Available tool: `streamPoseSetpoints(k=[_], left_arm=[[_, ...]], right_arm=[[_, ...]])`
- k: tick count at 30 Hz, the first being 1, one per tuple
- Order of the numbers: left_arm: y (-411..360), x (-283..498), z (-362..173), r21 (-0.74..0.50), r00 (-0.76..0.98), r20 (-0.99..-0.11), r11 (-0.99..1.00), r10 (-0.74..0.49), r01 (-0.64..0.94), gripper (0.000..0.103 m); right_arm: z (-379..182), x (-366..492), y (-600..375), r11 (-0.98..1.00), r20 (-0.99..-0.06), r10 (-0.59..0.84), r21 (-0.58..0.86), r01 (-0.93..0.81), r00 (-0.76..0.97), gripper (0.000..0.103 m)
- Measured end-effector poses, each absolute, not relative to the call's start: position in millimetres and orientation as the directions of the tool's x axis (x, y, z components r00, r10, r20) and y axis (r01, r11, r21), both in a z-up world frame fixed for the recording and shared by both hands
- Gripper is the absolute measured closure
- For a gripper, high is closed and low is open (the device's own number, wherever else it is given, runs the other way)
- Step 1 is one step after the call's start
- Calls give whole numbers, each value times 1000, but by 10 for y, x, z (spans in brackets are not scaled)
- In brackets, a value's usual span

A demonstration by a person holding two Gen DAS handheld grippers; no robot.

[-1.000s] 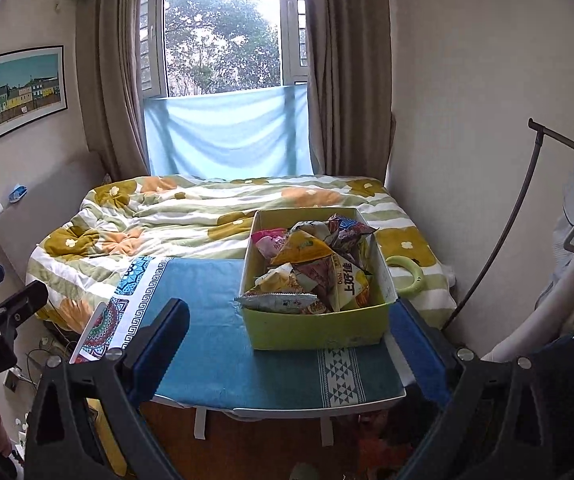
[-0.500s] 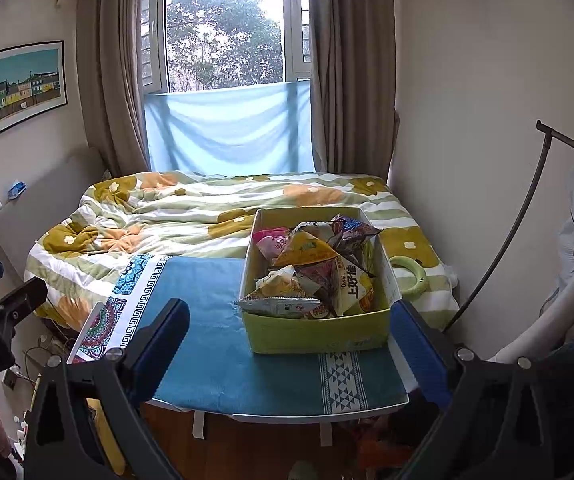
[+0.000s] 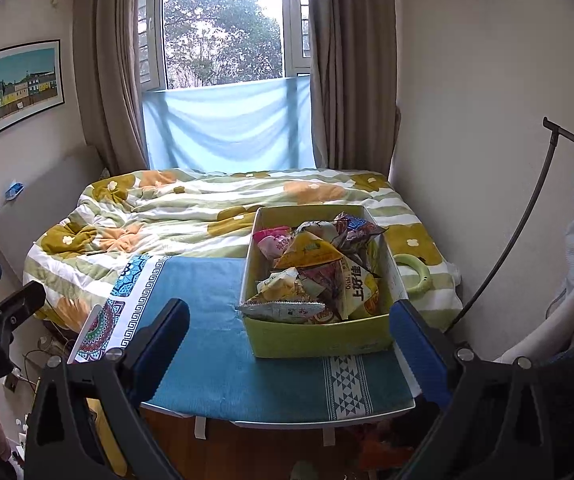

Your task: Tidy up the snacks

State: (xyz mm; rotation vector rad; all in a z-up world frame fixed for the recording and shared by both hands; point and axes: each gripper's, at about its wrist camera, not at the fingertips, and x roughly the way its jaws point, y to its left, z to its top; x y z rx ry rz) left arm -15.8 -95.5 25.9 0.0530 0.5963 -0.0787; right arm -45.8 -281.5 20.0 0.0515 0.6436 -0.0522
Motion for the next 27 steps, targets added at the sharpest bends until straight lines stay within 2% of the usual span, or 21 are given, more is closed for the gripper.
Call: streamPoseSetpoints(k=[27], left_arm=[[-932,-208,299,42,839,-543,997,-28,60,0]], right_arm=[[189,-349,-2787,998,-602,-20,32,50,798,3]])
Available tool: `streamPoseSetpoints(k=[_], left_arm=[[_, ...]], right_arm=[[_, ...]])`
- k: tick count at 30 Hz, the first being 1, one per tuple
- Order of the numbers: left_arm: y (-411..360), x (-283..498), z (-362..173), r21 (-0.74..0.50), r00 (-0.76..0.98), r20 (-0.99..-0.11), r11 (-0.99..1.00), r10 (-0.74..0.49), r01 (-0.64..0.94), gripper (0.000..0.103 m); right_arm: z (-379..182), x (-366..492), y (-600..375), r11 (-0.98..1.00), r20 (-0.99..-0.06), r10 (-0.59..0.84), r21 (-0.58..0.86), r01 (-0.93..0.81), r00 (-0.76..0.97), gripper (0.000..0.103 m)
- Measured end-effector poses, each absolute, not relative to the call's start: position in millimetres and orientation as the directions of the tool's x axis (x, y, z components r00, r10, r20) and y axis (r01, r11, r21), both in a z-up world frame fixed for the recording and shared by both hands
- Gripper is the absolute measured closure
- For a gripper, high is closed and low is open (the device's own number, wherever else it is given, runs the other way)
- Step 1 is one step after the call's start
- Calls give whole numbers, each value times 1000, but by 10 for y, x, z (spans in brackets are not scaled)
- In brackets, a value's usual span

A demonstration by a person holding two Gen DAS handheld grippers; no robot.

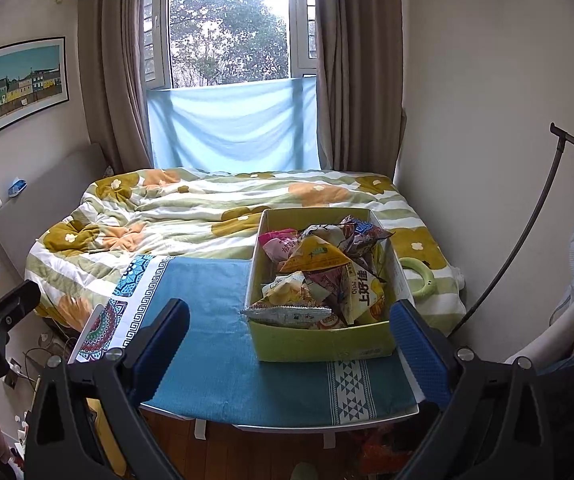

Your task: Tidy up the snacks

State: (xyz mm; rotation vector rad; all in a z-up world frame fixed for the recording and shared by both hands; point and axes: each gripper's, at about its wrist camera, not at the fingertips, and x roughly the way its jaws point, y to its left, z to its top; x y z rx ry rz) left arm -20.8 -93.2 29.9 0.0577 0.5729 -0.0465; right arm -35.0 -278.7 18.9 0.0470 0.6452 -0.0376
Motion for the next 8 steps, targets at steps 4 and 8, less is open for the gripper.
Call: streamPoseSetpoints(k=[4,8], left_arm=[[-920,-206,296,34,840,-542,998,-33,61,1],[-910,-205,299,34,842,-538,998,-32,59,1]], right_arm=[[185,-342,-2788,998,-602,-19,33,49,798,3],[185,-346,-2788,998,-602,-20,33,50,798,3]])
